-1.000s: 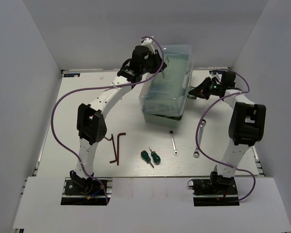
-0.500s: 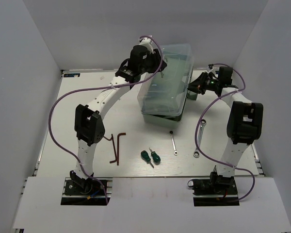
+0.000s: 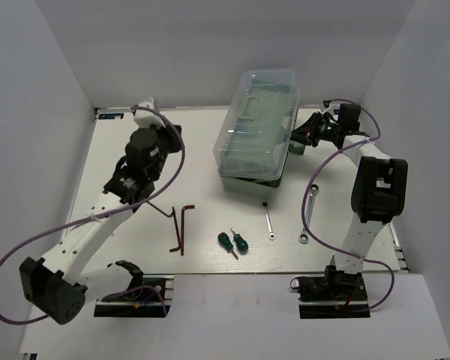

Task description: Sort the tools into containers

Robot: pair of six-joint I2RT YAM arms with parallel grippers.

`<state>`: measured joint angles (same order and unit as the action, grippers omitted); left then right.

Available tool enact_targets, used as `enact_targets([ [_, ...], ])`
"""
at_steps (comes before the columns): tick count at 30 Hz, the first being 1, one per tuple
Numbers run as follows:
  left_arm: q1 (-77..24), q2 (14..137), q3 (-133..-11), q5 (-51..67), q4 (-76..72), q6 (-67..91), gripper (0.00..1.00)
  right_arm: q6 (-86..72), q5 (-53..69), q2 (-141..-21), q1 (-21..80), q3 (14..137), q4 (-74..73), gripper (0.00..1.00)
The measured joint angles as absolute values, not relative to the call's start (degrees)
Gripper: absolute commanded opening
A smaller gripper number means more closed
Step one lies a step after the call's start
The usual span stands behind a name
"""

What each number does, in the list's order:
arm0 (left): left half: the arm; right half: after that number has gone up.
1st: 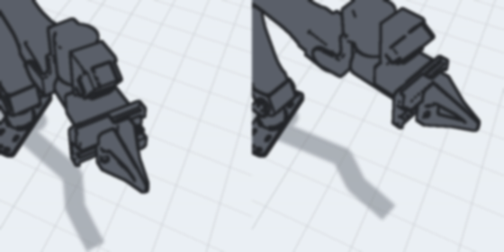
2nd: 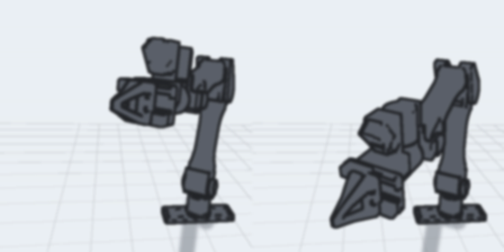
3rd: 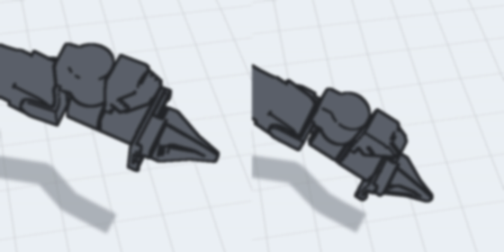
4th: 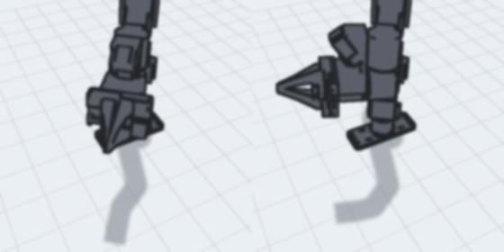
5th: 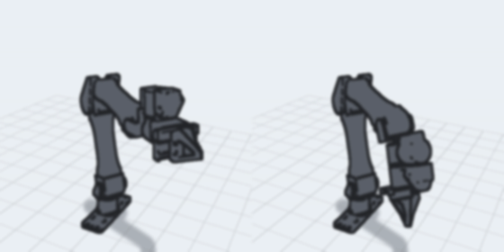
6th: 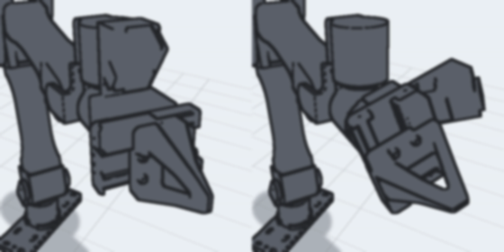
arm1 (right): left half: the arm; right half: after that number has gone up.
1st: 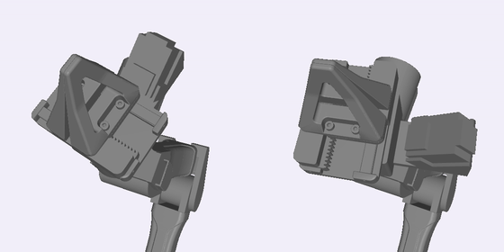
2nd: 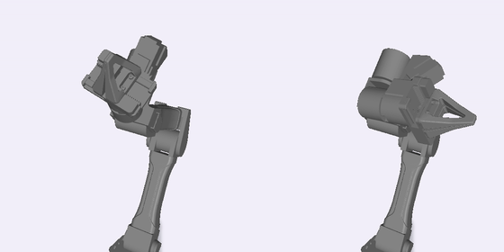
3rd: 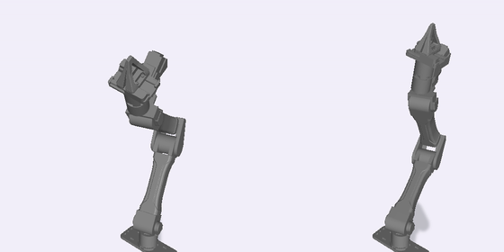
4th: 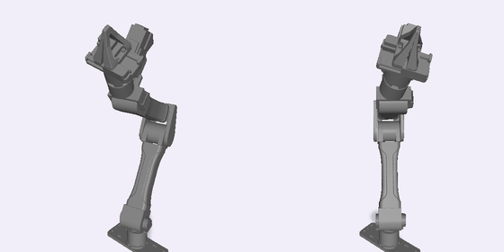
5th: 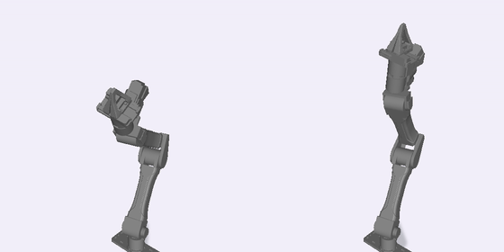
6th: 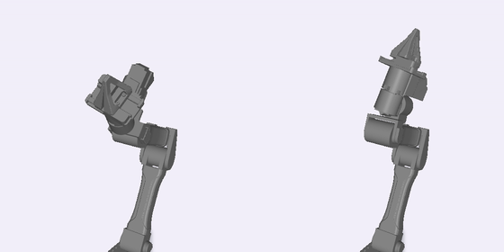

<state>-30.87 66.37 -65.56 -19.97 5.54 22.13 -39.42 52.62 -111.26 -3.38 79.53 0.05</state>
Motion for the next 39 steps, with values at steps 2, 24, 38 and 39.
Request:
enact_targets([
  [2,-30.24,65.12,-59.18,-20.47,3.46,23.99,0.06,-39.18,52.56,-111.26,-3.36,79.53,-0.19,0.08],
  [24,-28.67,100.84,-49.25,1.56,-21.67,44.14,0.07,-36.29,52.40,-106.17,-2.87,78.65,-4.64,0.08],
  [38,-28.84,102.87,-42.78,6.76,-36.56,53.34,0.08,-35.57,52.77,-101.78,-2.74,78.13,-7.84,0.08],
  [39,-28.91,102.87,-42.65,6.79,-36.86,53.65,0.08,-35.55,52.77,-101.71,-2.68,78.17,-8.01,0.08],
])
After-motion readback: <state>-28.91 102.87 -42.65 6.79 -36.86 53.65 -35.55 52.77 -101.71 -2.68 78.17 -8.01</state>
